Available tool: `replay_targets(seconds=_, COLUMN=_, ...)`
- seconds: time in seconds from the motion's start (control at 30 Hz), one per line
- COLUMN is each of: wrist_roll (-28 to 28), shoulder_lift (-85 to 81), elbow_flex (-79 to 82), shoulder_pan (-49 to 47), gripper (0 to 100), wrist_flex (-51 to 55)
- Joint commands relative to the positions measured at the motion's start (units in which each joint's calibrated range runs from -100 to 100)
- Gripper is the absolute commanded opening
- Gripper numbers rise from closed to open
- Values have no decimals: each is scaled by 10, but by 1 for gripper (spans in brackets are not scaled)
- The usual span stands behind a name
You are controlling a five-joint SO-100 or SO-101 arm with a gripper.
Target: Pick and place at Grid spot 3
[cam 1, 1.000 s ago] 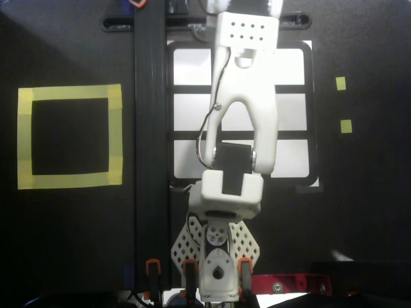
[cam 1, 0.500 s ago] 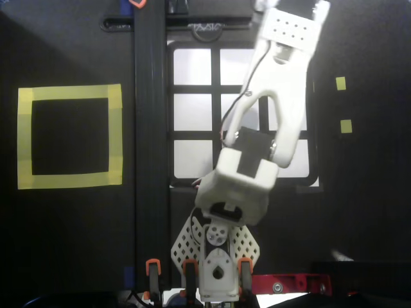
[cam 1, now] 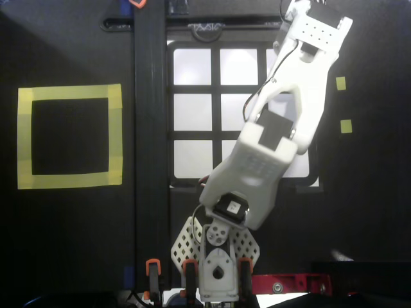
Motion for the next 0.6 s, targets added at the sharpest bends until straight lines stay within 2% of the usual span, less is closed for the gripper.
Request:
replay_targets(seconds=0.0, wrist_roll=5, shoulder_lift=16, elbow_flex=-17, shoulder_pan=5, gripper=15, wrist_flex=-19)
replay_targets(seconds=0.47, wrist_roll=21, shoulder_lift=38, elbow_flex=-16, shoulder_pan=7, gripper=15, wrist_flex=-24)
replay_targets(seconds=0.57, wrist_roll=21, shoulder_lift=38, elbow_flex=-16, shoulder_pan=7, gripper=18, wrist_flex=-24)
